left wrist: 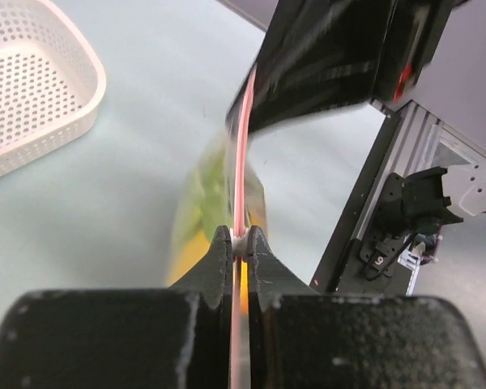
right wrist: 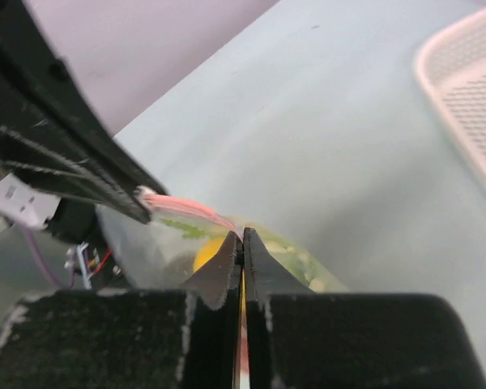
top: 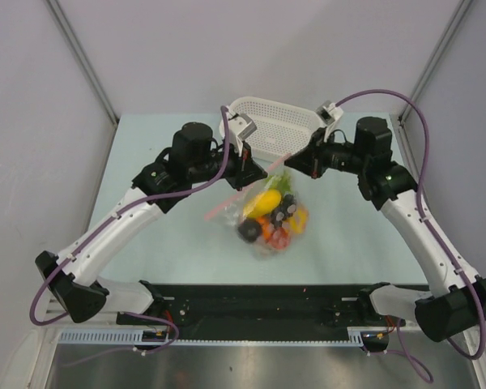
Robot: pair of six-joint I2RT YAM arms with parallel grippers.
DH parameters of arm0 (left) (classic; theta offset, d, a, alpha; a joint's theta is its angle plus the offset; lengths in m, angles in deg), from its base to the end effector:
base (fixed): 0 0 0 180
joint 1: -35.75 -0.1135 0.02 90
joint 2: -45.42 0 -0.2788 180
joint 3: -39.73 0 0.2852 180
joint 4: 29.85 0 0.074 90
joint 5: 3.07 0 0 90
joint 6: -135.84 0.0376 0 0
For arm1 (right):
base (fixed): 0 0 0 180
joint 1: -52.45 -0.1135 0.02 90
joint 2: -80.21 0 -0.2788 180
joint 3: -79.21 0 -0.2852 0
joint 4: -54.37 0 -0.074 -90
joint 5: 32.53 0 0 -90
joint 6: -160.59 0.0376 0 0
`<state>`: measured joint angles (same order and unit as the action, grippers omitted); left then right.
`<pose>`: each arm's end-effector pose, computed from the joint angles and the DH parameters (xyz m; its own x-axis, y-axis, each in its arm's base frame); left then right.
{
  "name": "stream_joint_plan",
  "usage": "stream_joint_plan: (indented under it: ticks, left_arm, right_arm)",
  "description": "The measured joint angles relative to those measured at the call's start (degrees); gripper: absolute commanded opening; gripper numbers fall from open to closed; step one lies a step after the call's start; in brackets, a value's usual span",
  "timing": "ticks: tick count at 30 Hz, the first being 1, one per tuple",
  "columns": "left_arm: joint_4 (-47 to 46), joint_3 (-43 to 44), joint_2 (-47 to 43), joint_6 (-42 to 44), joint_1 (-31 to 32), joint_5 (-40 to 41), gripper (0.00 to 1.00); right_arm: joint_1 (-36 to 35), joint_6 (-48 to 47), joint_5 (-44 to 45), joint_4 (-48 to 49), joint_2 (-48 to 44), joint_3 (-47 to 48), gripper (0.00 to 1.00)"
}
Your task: Open the zip-top bag and remove the fake food
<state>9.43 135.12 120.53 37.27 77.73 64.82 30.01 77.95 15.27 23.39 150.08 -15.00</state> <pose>0.2275 -0.2237 0.4464 -0.3711 0.1482 -0.9167 0.8383 0.4781 -0.2621 0.2646 0.1366 0.4270 -0.3512 -0.0424 -0.9353 -0.8443 0.4462 0.2968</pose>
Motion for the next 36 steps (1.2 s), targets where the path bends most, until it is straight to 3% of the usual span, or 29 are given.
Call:
stream_joint_plan:
  ticks: [4, 8, 19, 24, 27, 28, 31, 36]
  left_arm:
    - [-0.1, -2.3, -0.9, -1.0, 0.3, 0.9, 0.00]
    - [-0.5, -7.6, -4.0, -3.9, 1.4, 1.1, 0.00]
    - [12.3, -13.3, -20.7, -12.6, 3.5, 2.4, 0.01]
    - [13.7, -16.6, -25.6, -16.0, 3.8, 2.0, 0.00]
    - [11.1, -19.6, -25.6, -18.4, 4.1, 0.3, 0.00]
    - [10.3, -20.2, -25.1, -19.1, 4.5, -0.3, 0.00]
    - [7.3, -20.5, -22.4, -20.5, 5.6, -1.5, 0.00]
    - [2.9, -20.5, -18.7, -21.7, 6.3, -2.1, 0.00]
  right_arm:
    - [6.1, 3.5, 1.7, 2.3, -1.3, -1.3, 0.00]
    - [7.7, 5.1, 0.3, 5.1, 0.9, -1.6, 0.00]
    - [3.4, 9.2, 2.6, 12.6, 9.3, -1.6, 0.00]
    - [-1.2, 11.8, 3.3, 12.7, 14.7, 1.0, 0.00]
    - [-3.6, 12.3, 4.2, 9.1, 17.8, 6.0, 0.38]
    - [-4.3, 12.3, 5.5, 7.2, 18.1, 7.5, 0.61]
    - [-5.5, 13.2, 9.8, 1.1, 17.6, 10.2, 0.82]
    - [-5.9, 13.9, 17.8, -13.9, 13.5, 14.1, 0.82]
